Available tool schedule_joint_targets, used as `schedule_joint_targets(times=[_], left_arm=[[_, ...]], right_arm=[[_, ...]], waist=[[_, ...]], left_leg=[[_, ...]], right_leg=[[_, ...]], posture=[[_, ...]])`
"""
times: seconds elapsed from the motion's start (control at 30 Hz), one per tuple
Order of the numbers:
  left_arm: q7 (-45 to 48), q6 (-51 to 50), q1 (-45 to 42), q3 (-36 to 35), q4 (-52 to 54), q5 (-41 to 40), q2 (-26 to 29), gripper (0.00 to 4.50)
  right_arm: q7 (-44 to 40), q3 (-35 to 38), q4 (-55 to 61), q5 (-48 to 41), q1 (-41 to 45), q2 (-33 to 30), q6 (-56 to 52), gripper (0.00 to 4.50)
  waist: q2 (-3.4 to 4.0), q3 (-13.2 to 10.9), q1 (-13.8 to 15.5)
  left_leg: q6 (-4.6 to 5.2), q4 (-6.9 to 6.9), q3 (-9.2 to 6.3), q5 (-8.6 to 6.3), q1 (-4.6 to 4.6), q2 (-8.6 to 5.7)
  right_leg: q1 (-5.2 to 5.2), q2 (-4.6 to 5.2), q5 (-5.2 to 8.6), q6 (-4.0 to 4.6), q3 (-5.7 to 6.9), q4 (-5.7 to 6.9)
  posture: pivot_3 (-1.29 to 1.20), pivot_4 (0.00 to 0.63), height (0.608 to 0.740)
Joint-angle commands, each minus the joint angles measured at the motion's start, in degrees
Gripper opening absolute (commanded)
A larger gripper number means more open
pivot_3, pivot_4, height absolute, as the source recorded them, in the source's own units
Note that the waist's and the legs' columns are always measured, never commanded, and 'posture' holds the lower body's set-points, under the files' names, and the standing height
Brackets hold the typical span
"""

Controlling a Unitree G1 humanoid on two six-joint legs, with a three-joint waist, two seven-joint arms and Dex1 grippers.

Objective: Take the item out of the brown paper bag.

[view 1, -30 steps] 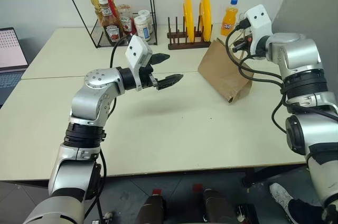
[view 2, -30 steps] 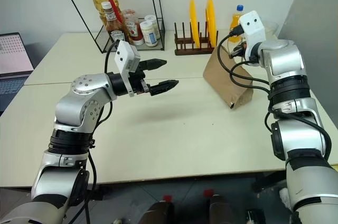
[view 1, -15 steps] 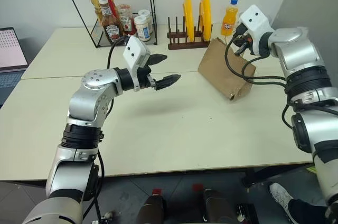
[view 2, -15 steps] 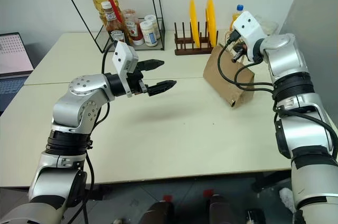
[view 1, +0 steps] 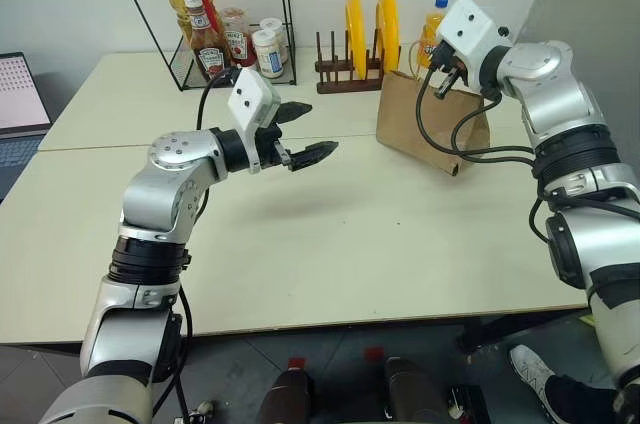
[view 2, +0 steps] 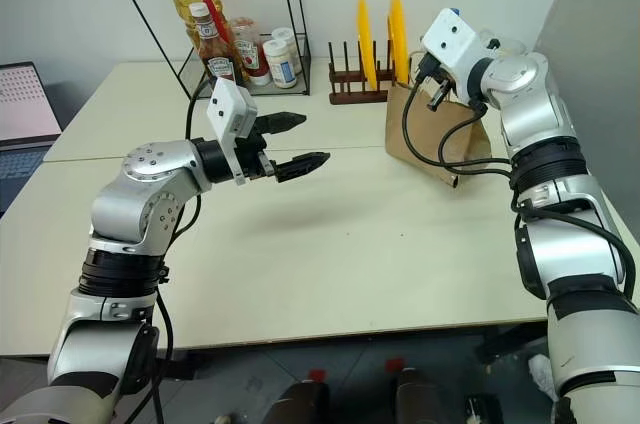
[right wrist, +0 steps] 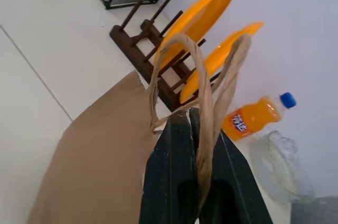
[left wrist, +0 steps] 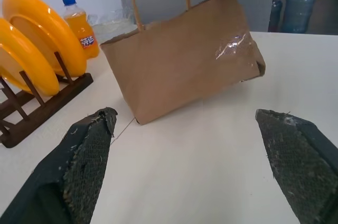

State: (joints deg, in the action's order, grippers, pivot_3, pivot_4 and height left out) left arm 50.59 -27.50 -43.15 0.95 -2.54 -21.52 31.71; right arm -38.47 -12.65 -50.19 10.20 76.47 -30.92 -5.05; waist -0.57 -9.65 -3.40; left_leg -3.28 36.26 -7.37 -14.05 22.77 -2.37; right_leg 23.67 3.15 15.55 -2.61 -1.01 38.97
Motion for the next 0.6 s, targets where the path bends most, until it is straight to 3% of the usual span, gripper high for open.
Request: schedule_joint_targets(times=[0.03, 0.27, 0.6], left_arm=[[-0.55, -0.49, -0.66, -2.12, 2.42, -0.75, 1.05, 4.50], [-2.63, -5.42, 2.38, -5.68, 7.16, -3.47, 2.28, 4.50], [-13.20, -18.48, 17.33, -15.57, 26.51, -12.07, 2.77, 4.50]], right_arm=[[2.97, 3.08, -0.11, -0.99, 5.38, 1.02, 5.71, 0.03], [5.14, 5.42, -4.92, -2.76, 8.59, 6.02, 11.42, 0.03], [10.20, 7.23, -14.14, -3.61, 14.07, 16.05, 13.54, 0.03]], waist=[[0.00, 0.00, -0.06], [0.01, 0.00, -0.42], [0.02, -0.01, -1.42]], left_leg=[[0.00, -0.01, 0.01, 0.00, 0.01, 0.00], [-0.03, -0.05, 0.04, 0.01, 0.04, 0.03], [-0.04, -0.11, 0.00, 0.02, 0.06, 0.08]], right_leg=[[0.03, 0.00, 0.00, 0.00, -0.01, 0.01], [0.10, 0.00, 0.00, 0.00, -0.05, 0.02], [0.18, 0.00, -0.01, 0.02, -0.12, 0.04]], posture=[[0.00, 0.150, 0.740], [0.00, 0.150, 0.740], [0.00, 0.150, 0.740]])
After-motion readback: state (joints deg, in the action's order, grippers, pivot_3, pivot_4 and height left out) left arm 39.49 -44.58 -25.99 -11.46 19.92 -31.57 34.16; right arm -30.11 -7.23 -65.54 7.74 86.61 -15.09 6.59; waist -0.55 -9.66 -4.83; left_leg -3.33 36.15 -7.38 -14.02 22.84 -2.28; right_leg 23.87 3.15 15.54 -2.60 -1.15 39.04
